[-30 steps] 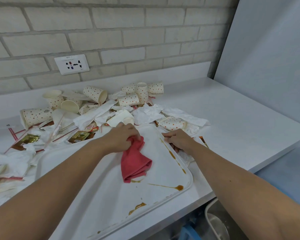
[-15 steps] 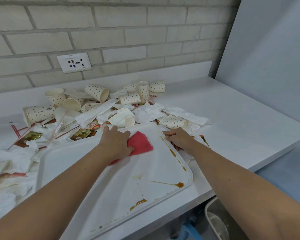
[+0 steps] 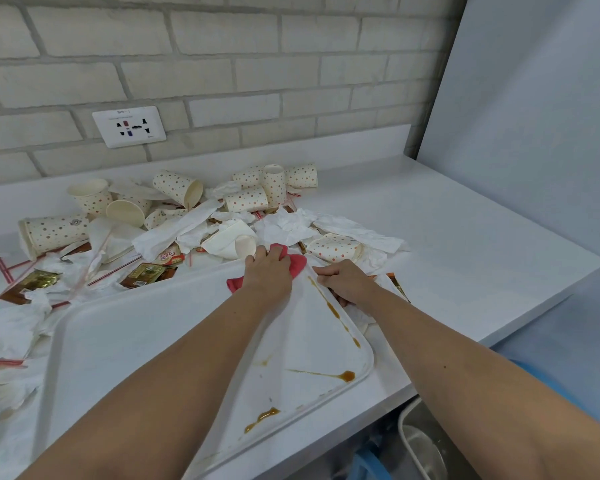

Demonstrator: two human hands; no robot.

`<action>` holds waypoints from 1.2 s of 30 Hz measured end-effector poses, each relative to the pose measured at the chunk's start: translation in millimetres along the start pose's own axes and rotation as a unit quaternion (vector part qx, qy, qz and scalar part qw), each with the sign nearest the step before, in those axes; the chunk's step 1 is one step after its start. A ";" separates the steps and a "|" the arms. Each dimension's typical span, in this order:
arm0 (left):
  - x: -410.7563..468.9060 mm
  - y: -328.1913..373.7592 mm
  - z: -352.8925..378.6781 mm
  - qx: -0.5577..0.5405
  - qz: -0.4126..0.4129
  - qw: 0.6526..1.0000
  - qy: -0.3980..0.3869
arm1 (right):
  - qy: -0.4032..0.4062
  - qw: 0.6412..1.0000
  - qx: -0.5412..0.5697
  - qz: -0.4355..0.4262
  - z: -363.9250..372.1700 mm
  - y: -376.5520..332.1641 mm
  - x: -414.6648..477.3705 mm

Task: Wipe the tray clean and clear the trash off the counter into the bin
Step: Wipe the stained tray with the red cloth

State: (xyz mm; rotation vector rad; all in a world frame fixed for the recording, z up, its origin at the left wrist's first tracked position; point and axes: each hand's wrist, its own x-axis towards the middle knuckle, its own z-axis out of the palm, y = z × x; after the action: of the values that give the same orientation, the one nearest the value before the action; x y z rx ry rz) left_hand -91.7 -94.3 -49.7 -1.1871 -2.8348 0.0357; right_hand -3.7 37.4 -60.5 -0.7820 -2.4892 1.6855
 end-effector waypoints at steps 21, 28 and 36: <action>4.9 1.4 -6.9 -0.043 0.006 0.998 -0.044 | -0.003 0.999 0.033 0.005 -1.4 0.5 -3.0; -5.8 13.9 -6.6 -0.053 0.038 0.996 -0.057 | 0.003 0.999 0.033 0.002 -1.6 0.4 -1.8; -41.9 15.3 -0.8 -0.072 0.101 0.991 -0.058 | -0.010 1.000 -0.001 0.001 0.5 -2.8 -0.7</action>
State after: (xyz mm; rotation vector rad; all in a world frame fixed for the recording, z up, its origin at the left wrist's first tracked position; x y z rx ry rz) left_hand -51.4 -113.4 -51.9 -1.5485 -2.8429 -0.0959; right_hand -4.4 35.9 -58.1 -0.7708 -2.5038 1.7005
